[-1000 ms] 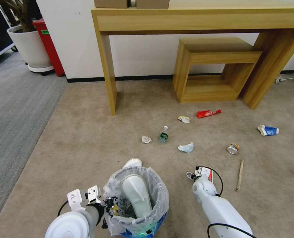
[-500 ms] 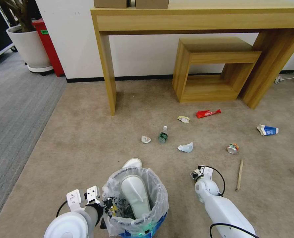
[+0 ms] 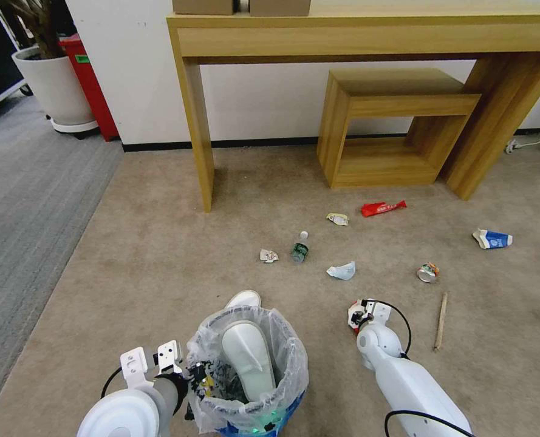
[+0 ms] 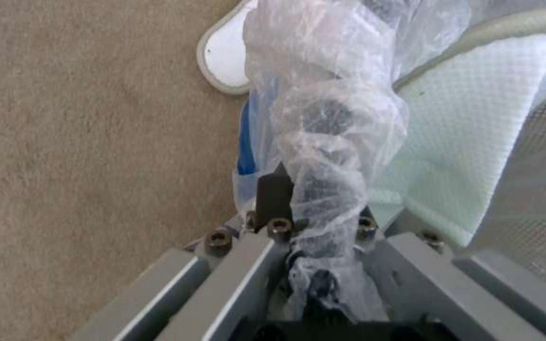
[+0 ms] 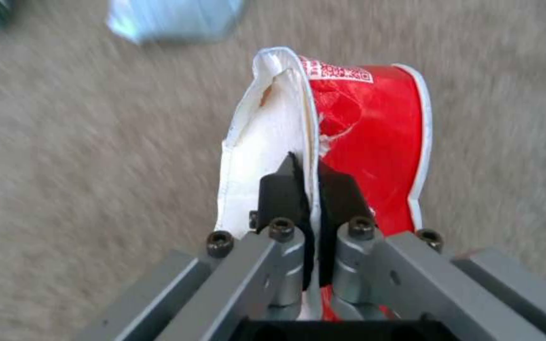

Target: Pick up the trash bin and place the garbage on the floor into it.

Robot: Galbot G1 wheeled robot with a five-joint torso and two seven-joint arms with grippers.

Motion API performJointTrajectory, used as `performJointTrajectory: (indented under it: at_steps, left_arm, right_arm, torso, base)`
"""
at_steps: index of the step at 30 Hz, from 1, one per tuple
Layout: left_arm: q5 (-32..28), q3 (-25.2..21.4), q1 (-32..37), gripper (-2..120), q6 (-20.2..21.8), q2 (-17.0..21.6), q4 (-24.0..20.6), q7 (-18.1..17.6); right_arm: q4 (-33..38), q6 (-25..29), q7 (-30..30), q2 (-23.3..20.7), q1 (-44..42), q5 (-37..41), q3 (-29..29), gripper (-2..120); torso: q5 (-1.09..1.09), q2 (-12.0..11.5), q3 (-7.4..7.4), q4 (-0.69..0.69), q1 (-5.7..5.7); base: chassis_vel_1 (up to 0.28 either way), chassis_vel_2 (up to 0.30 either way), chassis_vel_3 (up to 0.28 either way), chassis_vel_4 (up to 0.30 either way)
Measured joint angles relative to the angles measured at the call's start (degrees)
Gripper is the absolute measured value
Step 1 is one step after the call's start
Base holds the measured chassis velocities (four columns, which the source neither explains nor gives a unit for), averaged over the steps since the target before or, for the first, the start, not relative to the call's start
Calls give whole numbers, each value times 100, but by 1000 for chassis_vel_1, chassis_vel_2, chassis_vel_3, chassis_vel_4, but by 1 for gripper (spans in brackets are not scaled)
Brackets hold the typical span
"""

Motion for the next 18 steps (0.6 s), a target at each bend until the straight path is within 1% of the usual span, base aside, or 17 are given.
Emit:
performJointTrajectory:
  at_steps: [2,4,5,7,8,9,10,11,12,13,14,15,16,17,18]
  left_arm:
    - [-1,1,1,0,0,0,-1,-2]
    - [-1,7,13,0,0,-7,-21,-12]
    - [-1,7,13,0,0,-7,-21,-12]
    - [-3,4,23,0,0,-10,-44,-14]
    - [-4,1,27,0,0,-6,-48,-15]
    - [-4,1,27,0,0,-6,-48,-15]
    - [-7,-5,36,0,0,0,-55,-18]
    - [-17,-17,40,0,0,11,-67,-22]
    - [-29,-28,44,0,0,16,-80,-26]
    - [-29,-28,44,0,0,16,-80,-26]
    - [-47,-54,52,0,0,24,-95,-31]
    - [-58,-78,55,0,0,27,-107,-32]
    - [-70,-98,57,0,0,29,-118,-32]
    - [-70,-98,57,0,0,29,-118,-32]
    - [-78,-121,57,0,0,32,-125,-33]
  right_arm:
    - [47,7,-9,-14,-22,6,13,0]
    - [531,307,-395,-177,-220,44,176,0]
    - [531,307,-395,-177,-220,44,176,0]
    - [931,1194,-1467,-324,-399,-54,374,0]
    - [1036,1478,-1804,-372,-440,-103,424,0]
    - [1036,1478,-1804,-372,-440,-103,424,0]
    - [1223,1901,-2343,-456,-500,-154,507,0]
    - [1543,2339,-3010,-576,-555,-117,603,0]
    - [1794,2517,-3391,-662,-578,9,649,0]
    - [1794,2517,-3391,-662,-578,9,649,0]
    - [2350,2672,-3904,-843,-596,369,722,0]
    - [2793,2682,-4138,-984,-602,698,743,0]
    - [3063,2660,-4241,-1082,-608,932,736,0]
    - [3063,2660,-4241,-1082,-608,932,736,0]
    - [3306,2604,-4303,-1196,-623,1155,701,0]
  torso:
    - [0,0,0,0,0]
    - [1,0,0,0,0]
    - [1,0,0,0,0]
    - [1,0,0,-1,0]
    - [2,0,0,-1,0]
    - [2,0,0,-1,0]
    - [0,0,0,0,0]
    - [0,0,0,-2,0]
    - [1,0,0,-1,0]
    - [1,0,0,-1,0]
    - [0,0,-1,0,0]
    - [-4,0,-1,0,-1]
    - [-1,0,-1,0,-1]
    - [-1,0,-1,0,-1]
    - [0,0,-1,0,-1]
  base:
    - [0,0,0,0]
    - [0,0,0,0]
    - [0,0,0,0]
    - [0,0,0,0]
    - [0,0,0,0]
    - [0,0,0,0]
    - [0,0,0,0]
    - [0,0,0,0]
    - [0,0,0,0]
    - [0,0,0,0]
    - [0,0,0,0]
    - [0,0,0,0]
    - [0,0,0,0]
    - [0,0,0,0]
    - [0,0,0,0]
